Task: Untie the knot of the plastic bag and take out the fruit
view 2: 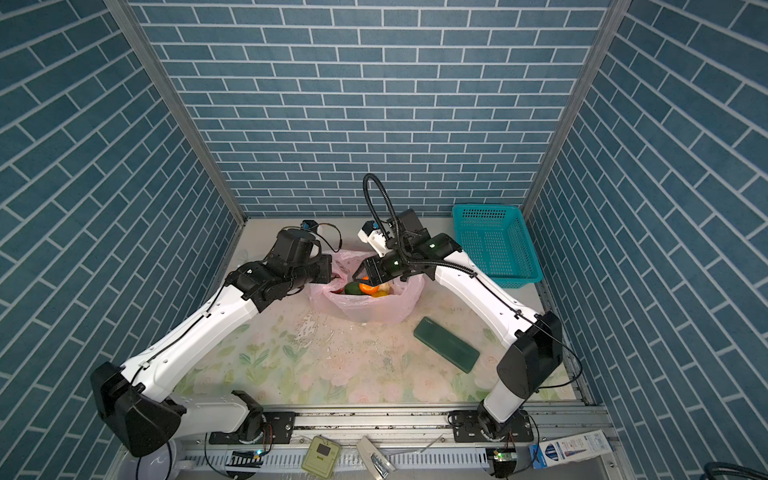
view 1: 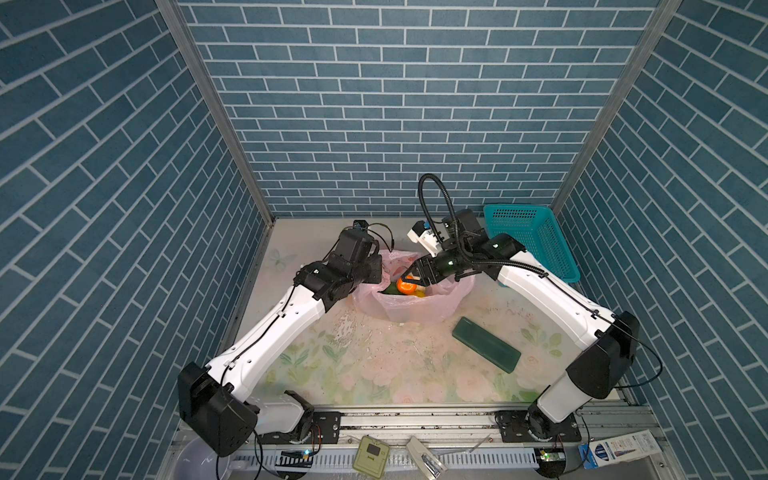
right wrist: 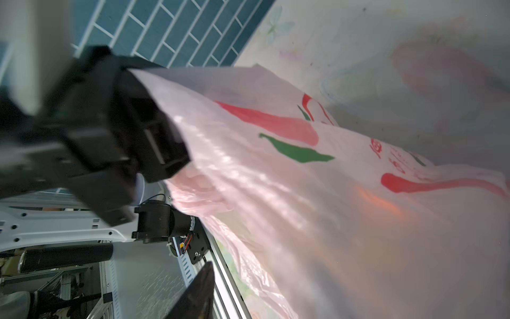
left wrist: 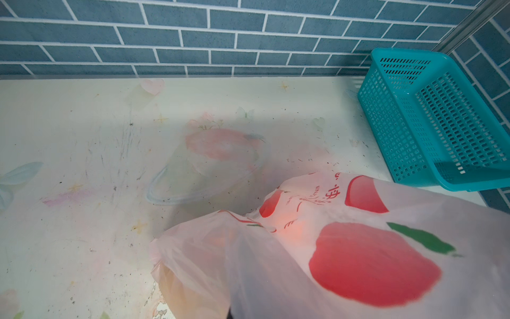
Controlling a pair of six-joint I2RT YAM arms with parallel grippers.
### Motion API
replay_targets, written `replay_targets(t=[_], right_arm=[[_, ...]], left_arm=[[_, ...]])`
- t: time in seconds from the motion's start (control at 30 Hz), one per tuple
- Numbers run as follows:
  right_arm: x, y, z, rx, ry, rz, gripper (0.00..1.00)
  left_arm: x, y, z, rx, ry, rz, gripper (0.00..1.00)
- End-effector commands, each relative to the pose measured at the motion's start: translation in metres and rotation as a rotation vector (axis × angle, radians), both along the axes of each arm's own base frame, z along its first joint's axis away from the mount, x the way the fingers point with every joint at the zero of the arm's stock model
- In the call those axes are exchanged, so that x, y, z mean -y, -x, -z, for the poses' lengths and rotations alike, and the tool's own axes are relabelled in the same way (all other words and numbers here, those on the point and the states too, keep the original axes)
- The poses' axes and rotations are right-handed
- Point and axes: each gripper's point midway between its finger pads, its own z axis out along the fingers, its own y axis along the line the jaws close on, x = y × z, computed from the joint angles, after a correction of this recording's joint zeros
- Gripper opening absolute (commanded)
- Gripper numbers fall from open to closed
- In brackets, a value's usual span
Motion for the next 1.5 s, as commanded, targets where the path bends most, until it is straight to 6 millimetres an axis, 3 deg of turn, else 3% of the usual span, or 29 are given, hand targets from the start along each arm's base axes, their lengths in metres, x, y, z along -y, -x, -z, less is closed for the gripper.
replay_targets(t=[0.0,0.17,0.3,0.4,0.5,0.6,0.83,0.93,1.13,1.47], right_arm=[[-0.002,-0.019,0.026,0.037,0.061,0.073,0.55],[0.01,-0.088,0.053,0.194,0.189,0.338,0.62],[0.047,-0.156,0.055,0.364,0.296,0.658,0.76],[0.076,-0.189,0.044,0.415,0.344,0.777,0.83],[0.088,-0.201,0.043,0.402,0.377,0.759,0.85],[0.074,-0.185,0.045,0.359,0.357,0.629,0.85],[0.044,-0.104,0.042,0.152,0.275,0.367,0.84],[0.039,-0.082,0.041,0.134,0.271,0.337,0.84],[0.026,-0.068,0.053,0.157,0.198,0.318,0.81],[-0.006,-0.058,0.092,0.187,0.109,0.196,0.81]], left_arm=[[0.001,0.002,-0.01,0.035,0.021,-0.009,0.0],[0.004,0.01,-0.002,0.03,0.028,0.013,0.0],[0.008,0.019,0.015,0.001,0.006,0.031,0.0],[0.009,0.027,0.028,-0.022,-0.031,0.037,0.0],[0.005,0.03,0.037,-0.034,-0.033,0.014,0.0],[0.003,0.028,0.036,-0.028,-0.038,-0.008,0.0],[0.006,0.01,0.016,0.001,-0.05,-0.051,0.0],[0.011,0.005,0.014,-0.006,-0.035,-0.06,0.0],[0.017,-0.002,0.015,-0.02,-0.013,-0.075,0.0],[0.016,-0.003,0.023,-0.041,0.002,-0.093,0.0]])
